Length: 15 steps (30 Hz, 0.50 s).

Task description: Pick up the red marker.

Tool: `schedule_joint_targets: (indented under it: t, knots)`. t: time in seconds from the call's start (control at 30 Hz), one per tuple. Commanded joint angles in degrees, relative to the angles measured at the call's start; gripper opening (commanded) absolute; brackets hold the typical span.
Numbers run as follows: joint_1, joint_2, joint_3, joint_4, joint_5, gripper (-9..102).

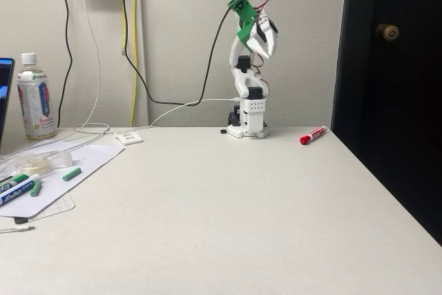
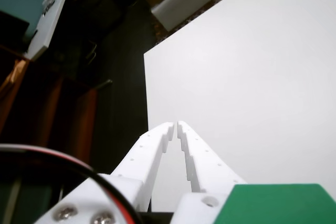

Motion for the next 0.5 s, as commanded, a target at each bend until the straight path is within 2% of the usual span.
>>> schedule_joint_targets:
  t: [0.0,0.2,0.47]
  knots:
    - [-2.02,-1.41,-2.46,-0.44,-3.6,0]
    - [-7.03,-6.59,-5.45,0.09,-4.66,0]
    - [-13.97,-17.14,-13.01,-1.41,5.19,0]
